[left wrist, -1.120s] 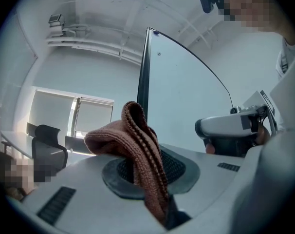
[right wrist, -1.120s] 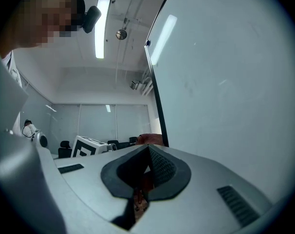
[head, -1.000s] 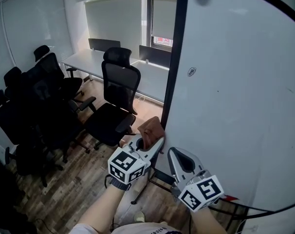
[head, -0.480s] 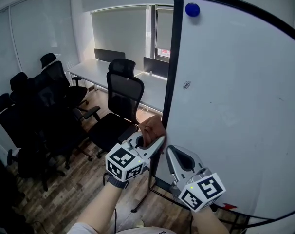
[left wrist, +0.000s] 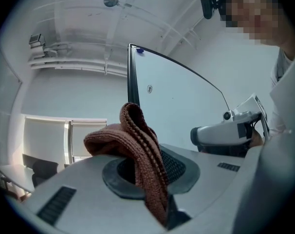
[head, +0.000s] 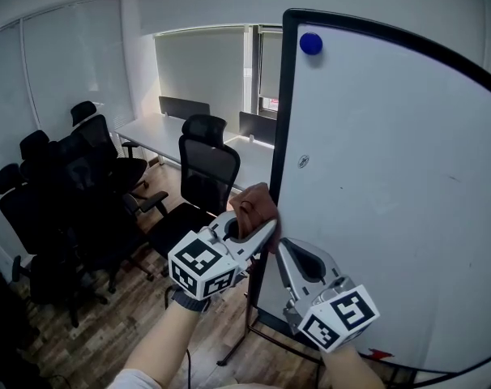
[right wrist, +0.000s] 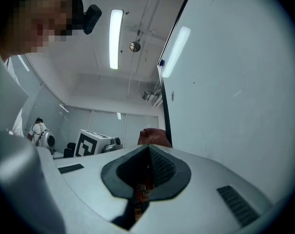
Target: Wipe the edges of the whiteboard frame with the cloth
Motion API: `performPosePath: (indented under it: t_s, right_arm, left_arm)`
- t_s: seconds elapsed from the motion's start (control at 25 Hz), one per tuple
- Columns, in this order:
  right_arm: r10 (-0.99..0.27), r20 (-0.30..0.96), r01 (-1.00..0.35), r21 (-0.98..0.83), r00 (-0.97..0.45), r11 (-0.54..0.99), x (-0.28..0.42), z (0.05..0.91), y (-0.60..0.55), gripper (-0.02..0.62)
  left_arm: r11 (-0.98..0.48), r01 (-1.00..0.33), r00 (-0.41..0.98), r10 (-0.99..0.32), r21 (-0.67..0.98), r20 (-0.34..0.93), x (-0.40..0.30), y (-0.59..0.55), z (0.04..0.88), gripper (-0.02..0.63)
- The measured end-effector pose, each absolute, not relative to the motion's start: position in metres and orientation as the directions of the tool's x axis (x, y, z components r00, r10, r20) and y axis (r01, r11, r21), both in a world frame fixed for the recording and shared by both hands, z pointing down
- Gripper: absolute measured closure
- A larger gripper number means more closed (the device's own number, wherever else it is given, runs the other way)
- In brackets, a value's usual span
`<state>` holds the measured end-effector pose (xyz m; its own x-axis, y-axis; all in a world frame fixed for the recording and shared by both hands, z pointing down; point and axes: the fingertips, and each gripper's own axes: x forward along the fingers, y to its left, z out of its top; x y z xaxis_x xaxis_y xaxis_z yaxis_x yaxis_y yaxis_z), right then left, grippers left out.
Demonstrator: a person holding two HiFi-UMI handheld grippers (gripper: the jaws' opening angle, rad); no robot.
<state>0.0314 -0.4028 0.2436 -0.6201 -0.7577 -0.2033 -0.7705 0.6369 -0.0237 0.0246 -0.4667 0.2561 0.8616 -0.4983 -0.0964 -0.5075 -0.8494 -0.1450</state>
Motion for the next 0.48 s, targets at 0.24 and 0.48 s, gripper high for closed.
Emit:
performPosePath:
  t_s: [0.24,0.48]
  right_arm:
    - [-0.753,-0.208,-0.772,0.018,-0.625,0.635,0.029,0.217,-0.409,0.594]
    - [-0.748,-0.202,-0.769,0.053,-0.633,0.637,0.027,0.189,-0.412,0.594]
  left_arm:
    - [-0.849,-0.504,0.863,-0.490,-0.160,-0.120,0.027,-0.469,0.228,0.541]
    - [-0.846,-0.508,0.861,-0.491,-0.164,-0.136,0.027,-0.467,0.209,0.541]
